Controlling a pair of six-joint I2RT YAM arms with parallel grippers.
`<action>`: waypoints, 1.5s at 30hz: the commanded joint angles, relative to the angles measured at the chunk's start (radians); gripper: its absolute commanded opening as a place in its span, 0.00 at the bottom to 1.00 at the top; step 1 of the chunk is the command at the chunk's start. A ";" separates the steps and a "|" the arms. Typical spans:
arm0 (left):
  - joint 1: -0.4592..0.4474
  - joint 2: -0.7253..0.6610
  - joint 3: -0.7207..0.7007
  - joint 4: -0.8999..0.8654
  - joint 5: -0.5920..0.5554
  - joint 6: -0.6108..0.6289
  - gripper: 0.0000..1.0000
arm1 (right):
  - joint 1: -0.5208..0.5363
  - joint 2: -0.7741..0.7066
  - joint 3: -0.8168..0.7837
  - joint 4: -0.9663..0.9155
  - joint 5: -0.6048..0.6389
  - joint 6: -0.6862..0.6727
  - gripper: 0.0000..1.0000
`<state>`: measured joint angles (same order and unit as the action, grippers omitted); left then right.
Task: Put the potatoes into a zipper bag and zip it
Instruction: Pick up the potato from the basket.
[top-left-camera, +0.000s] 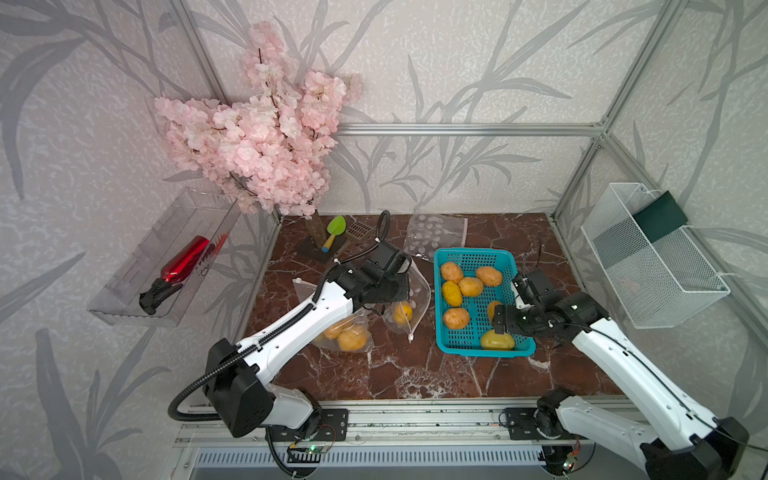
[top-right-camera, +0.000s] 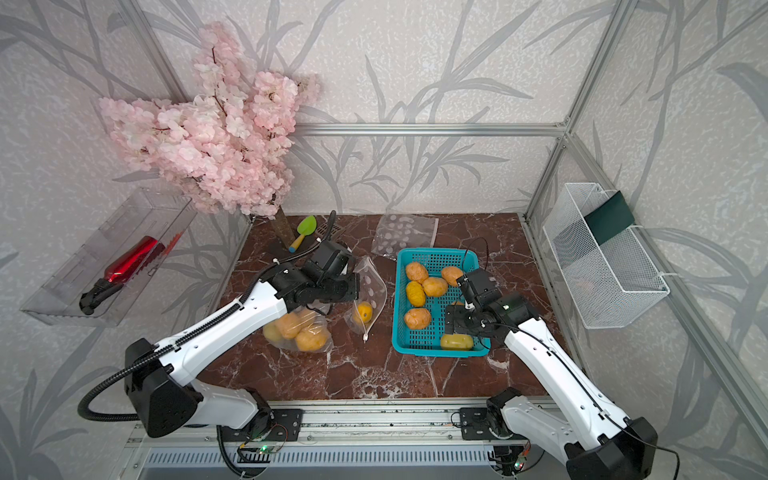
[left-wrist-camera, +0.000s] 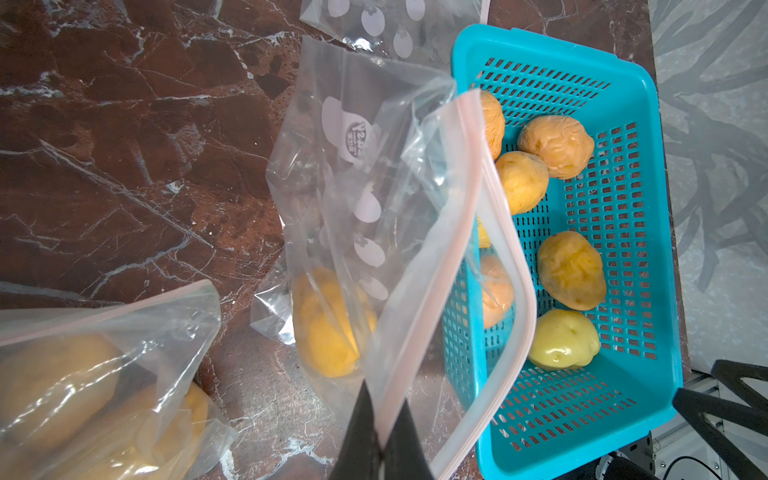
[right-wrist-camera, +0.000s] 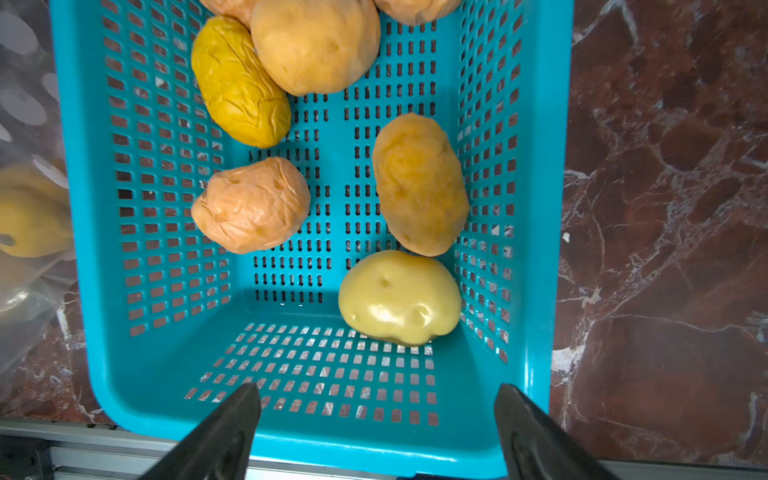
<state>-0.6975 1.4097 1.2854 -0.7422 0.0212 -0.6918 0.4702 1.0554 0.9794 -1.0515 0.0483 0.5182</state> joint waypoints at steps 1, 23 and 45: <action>0.006 0.001 0.000 -0.023 -0.037 -0.003 0.00 | 0.062 0.053 -0.004 -0.035 0.044 -0.001 0.89; 0.005 0.022 0.007 -0.025 -0.023 0.005 0.00 | 0.087 0.511 -0.041 0.138 0.011 0.002 0.99; 0.006 0.025 0.011 -0.033 -0.026 0.005 0.00 | 0.076 0.641 0.016 0.186 -0.021 -0.053 0.93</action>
<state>-0.6956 1.4322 1.2854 -0.7555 0.0162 -0.6903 0.5545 1.6615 0.9756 -0.8680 0.0090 0.4782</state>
